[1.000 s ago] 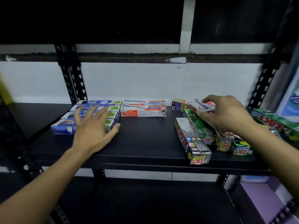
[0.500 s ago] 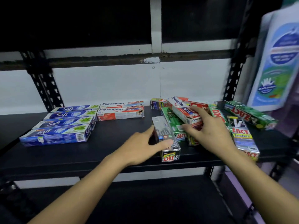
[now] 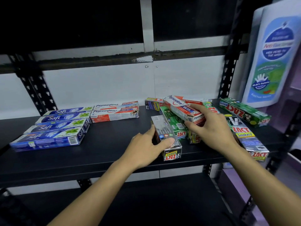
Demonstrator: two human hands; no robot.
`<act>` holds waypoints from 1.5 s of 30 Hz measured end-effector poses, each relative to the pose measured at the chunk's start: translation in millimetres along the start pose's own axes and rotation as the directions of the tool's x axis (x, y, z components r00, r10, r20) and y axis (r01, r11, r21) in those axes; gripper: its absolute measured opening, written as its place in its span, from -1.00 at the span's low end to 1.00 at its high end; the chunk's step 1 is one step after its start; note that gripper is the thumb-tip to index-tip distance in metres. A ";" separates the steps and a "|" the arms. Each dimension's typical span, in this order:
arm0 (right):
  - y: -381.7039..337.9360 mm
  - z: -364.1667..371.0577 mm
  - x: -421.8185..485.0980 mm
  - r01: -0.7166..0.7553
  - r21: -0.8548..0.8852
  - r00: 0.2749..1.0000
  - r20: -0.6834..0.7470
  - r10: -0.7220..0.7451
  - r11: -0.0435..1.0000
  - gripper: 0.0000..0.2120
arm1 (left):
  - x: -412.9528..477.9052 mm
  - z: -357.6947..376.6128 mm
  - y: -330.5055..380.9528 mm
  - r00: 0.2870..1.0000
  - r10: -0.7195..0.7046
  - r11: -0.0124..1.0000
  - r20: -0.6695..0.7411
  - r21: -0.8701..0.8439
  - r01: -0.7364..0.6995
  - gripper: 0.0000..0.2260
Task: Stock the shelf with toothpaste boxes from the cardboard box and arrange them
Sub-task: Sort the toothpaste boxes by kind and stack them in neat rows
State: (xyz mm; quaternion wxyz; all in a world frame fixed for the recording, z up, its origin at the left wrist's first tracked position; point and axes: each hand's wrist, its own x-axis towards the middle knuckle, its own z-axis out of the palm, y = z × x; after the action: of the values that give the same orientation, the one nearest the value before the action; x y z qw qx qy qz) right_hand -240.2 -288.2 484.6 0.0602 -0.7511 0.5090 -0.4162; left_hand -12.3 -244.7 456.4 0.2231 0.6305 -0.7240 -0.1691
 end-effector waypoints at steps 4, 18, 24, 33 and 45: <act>-5.6 -3.4 -4.0 0.003 0.114 1.000 0.000 -0.003 0.994 -0.49 | -2.3 -5.2 -3.7 1.000 0.000 0.996 0.028 -0.089 0.003 -0.17; -47.1 2.7 -5.6 0.003 0.556 0.866 0.414 -0.280 0.831 -0.57 | -21.1 -75.9 -31.5 0.947 0.247 0.941 -0.203 0.284 -0.185 -0.25; -56.1 25.3 3.5 -0.008 0.493 0.803 0.522 -0.288 0.870 -0.35 | -38.2 -93.8 -63.8 0.972 0.191 0.950 -0.137 0.276 -0.148 -0.45; -73.9 62.7 30.6 0.302 0.021 0.825 0.496 -0.272 0.953 -0.48 | -61.9 -99.4 -109.0 0.927 0.181 0.942 -0.330 0.328 -0.068 -0.51; -115.9 85.4 54.8 0.480 -0.100 0.678 0.673 -0.296 0.872 -0.51 | -71.2 -144.0 -190.1 0.780 -0.049 0.916 -0.624 0.284 0.284 -0.46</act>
State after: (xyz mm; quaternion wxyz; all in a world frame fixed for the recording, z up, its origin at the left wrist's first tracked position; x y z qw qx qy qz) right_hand -91.3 -306.3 519.9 0.0366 -0.9387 0.3363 -0.0662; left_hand 231.6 -197.2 469.9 0.3062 0.7435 -0.5731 0.1582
